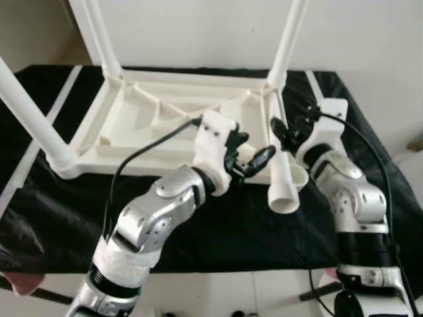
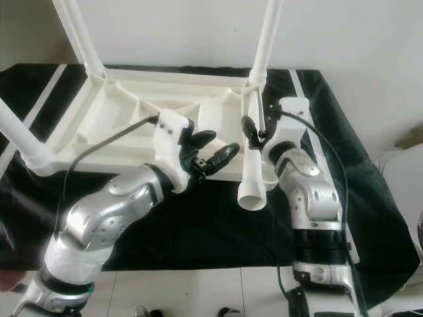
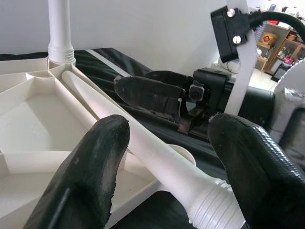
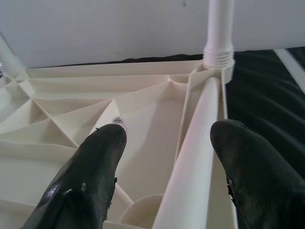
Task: Building children table
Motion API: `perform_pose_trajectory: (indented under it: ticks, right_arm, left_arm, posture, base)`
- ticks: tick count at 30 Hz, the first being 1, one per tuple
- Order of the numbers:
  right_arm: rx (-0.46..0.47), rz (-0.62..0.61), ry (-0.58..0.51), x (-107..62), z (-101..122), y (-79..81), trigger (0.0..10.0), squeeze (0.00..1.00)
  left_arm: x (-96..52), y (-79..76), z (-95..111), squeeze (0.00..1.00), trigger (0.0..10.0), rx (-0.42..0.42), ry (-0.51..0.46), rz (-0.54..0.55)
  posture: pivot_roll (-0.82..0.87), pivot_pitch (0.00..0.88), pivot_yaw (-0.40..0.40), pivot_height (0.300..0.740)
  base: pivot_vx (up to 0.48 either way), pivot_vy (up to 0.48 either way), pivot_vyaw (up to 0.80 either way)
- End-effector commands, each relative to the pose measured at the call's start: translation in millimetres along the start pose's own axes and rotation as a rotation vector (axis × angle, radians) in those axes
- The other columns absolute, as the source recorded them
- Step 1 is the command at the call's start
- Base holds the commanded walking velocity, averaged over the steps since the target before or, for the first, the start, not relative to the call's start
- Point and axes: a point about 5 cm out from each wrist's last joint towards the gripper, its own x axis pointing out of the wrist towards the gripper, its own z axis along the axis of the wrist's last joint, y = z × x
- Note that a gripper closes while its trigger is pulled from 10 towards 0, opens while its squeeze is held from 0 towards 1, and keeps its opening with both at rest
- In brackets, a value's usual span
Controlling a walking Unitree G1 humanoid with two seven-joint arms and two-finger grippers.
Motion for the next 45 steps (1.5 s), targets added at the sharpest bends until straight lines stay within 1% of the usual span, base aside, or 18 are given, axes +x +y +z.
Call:
perform_pose_trajectory:
  ticks: [1,4,5,8,9,12,13,14,17,22,23,24,25,32,35,42,43,45]
  right_arm:
    - [-0.029,-0.032,-0.028,-7.4,1.0,3.4,10.0,0.0]
    - [-0.048,-0.064,-0.058,-15.6,2.9,8.7,10.0,0.0]
    - [-0.087,-0.123,-0.088,-23.6,4.0,12.0,10.0,0.0]
    - [-0.101,-0.144,-0.098,-25.8,4.2,12.7,10.0,0.0]
    - [-0.171,-0.164,-0.14,-37.3,0.0,20.0,10.0,0.0]
    - [-0.193,-0.205,-0.177,-53.7,-7.7,25.0,10.0,0.0]
    - [-0.224,-0.214,-0.215,-60.4,-8.1,25.8,10.0,0.0]
    - [-0.224,-0.214,-0.215,-60.4,-8.1,25.8,10.0,0.0]
    - [-0.27,-0.201,-0.288,-74.7,-7.4,29.6,10.0,0.0]
    - [-0.286,-0.193,-0.302,-88.1,-11.9,33.8,10.0,0.0]
    - [-0.29,-0.192,-0.303,-92.8,-14.9,34.9,10.0,0.11]
    - [-0.29,-0.192,-0.303,-92.8,-14.9,34.9,10.0,0.11]
    - [-0.284,-0.185,-0.299,-96.7,-18.5,36.5,10.0,1.0]
    - [-0.274,-0.125,-0.264,-115.5,-34.8,42.5,10.0,1.0]
    - [-0.274,-0.116,-0.26,-117.0,-36.2,42.7,10.0,1.0]
    - [-0.334,-0.066,-0.222,-126.5,-48.6,40.7,10.0,1.0]
    - [-0.346,-0.061,-0.218,-127.6,-50.0,40.6,10.0,0.0]
    - [-0.337,-0.043,-0.182,-129.8,-56.6,41.3,10.0,0.0]
  left_arm:
    - [-1.2,-5.4,-0.9,0.0,10.0,-0.014,0.005,-0.086]
    - [-2.1,-5.5,-1.0,0.0,10.0,-0.015,0.005,-0.086]
    - [-2.8,-5.8,-1.2,0.0,10.0,-0.015,0.006,-0.086]
    - [-3.0,-5.9,-1.2,0.0,10.0,-0.015,0.007,-0.086]
    - [-3.4,-6.3,-1.5,0.0,10.0,-0.015,0.007,-0.088]
    - [-3.5,-7.0,-2.1,0.0,10.0,-0.016,0.008,-0.091]
    - [-3.6,-7.4,-2.3,0.0,10.0,-0.017,0.008,-0.095]
    - [-3.6,-7.4,-2.3,0.0,10.0,-0.017,0.008,-0.095]
    - [-3.7,-8.5,-3.1,0.0,10.0,-0.02,0.012,-0.105]
    - [-3.4,-10.0,-3.2,0.0,10.0,-0.02,0.014,-0.118]
    - [-3.3,-10.4,-3.1,0.0,10.0,-0.02,0.014,-0.121]
    - [-3.3,-10.4,-3.1,0.0,10.0,-0.02,0.014,-0.121]
    - [-3.3,-10.6,-3.1,0.0,10.0,-0.02,0.014,-0.123]
    - [-3.5,-10.7,-2.5,0.0,10.0,-0.022,0.014,-0.127]
    - [-3.5,-10.5,-2.4,0.0,10.0,-0.022,0.014,-0.126]
    - [-3.1,-10.2,-1.5,0.0,10.0,-0.025,0.011,-0.125]
    - [-3.1,-10.2,-1.4,0.0,10.0,-0.025,0.011,-0.125]
    - [-3.4,-10.0,-1.4,0.0,10.0,-0.026,0.011,-0.123]
  posture:
    - [-0.11,0.167,-0.004,0.74]
    - [-0.11,0.164,-0.005,0.74]
    - [-0.11,0.163,-0.008,0.74]
    - [-0.11,0.163,-0.008,0.74]
    - [-0.11,0.161,-0.008,0.74]
    - [-0.11,0.16,-0.007,0.74]
    - [-0.11,0.158,-0.004,0.74]
    - [-0.11,0.158,-0.004,0.74]
    - [-0.12,0.155,0.001,0.74]
    - [-0.13,0.152,0.005,0.74]
    - [-0.13,0.15,0.005,0.74]
    - [-0.13,0.15,0.005,0.74]
    - [-0.13,0.151,0.006,0.74]
    - [-0.13,0.158,0.008,0.74]
    - [-0.14,0.158,0.009,0.74]
    - [-0.14,0.171,0.014,0.74]
    - [-0.14,0.171,0.014,0.74]
    - [-0.14,0.176,0.012,0.74]
  base:
    - [0.0,0.0,0.0]
    - [0.0,0.0,0.0]
    - [0.0,0.0,0.0]
    - [0.0,0.0,0.0]
    - [0.0,0.0,0.0]
    - [0.0,0.0,0.0]
    - [0.0,0.0,0.0]
    - [0.0,0.0,0.0]
    - [0.0,0.0,0.0]
    - [0.0,0.0,0.0]
    - [0.0,0.0,0.0]
    - [0.0,0.0,0.0]
    - [0.0,0.0,0.0]
    - [0.0,0.0,0.0]
    - [0.0,0.0,0.0]
    - [0.0,0.0,0.0]
    - [0.0,0.0,0.0]
    - [0.0,0.0,0.0]
